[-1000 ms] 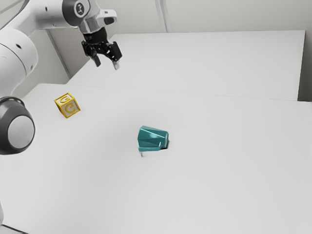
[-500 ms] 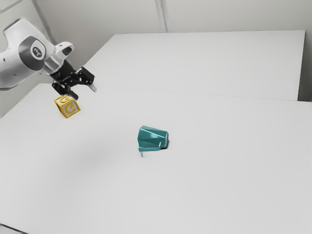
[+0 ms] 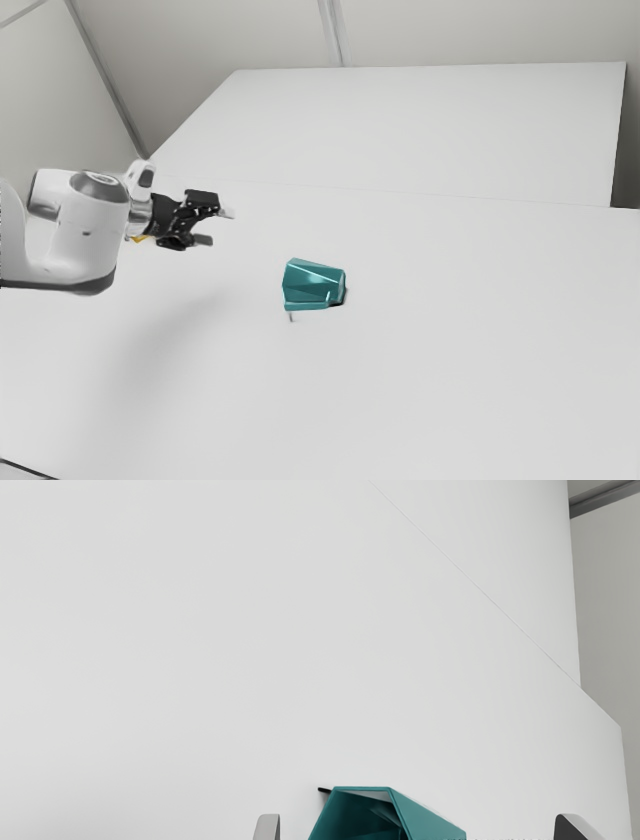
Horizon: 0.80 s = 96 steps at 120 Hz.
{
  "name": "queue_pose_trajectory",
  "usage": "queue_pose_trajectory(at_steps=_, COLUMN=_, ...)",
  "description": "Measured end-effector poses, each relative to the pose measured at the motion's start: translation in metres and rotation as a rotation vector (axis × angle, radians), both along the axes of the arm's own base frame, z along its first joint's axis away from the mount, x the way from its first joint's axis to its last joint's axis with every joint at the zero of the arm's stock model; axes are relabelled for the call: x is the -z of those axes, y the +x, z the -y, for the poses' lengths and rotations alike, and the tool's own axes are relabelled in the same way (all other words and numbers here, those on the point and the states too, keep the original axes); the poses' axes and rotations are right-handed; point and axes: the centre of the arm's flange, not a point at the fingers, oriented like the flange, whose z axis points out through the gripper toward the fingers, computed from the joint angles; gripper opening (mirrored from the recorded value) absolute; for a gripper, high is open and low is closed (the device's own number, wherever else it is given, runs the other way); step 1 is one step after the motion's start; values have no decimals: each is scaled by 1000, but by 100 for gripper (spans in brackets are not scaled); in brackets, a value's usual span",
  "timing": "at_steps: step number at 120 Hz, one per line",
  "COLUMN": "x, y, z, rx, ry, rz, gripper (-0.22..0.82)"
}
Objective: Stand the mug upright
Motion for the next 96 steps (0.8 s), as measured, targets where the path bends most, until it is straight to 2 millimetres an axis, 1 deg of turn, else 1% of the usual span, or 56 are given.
queue_pose_trajectory(at_steps=13, x=31, y=-1, z=9, rx=70, ry=53, rz=17, gripper=60)
queue_pose_trajectory(at_steps=30, x=49, y=2, z=30, rx=176, ry=120, rz=63, gripper=60)
queue_pose_trajectory(at_steps=45, x=58, y=6, z=52, rx=260, ry=165, rz=108, gripper=60)
queue_pose_trajectory(at_steps=64, x=59, y=9, z=84, rx=339, ry=199, rz=172, gripper=60)
queue_pose_trajectory(at_steps=68, x=59, y=7, z=90, rx=353, ry=204, rz=182, gripper=59)
queue_pose_trajectory(at_steps=78, x=65, y=-5, z=106, rx=378, ry=205, rz=191, gripper=59)
queue_pose_trajectory(at_steps=85, x=71, y=-10, z=112, rx=392, ry=213, rz=195, gripper=59)
queue_pose_trajectory(at_steps=96, x=79, y=-11, z=115, rx=403, ry=229, rz=198, gripper=59)
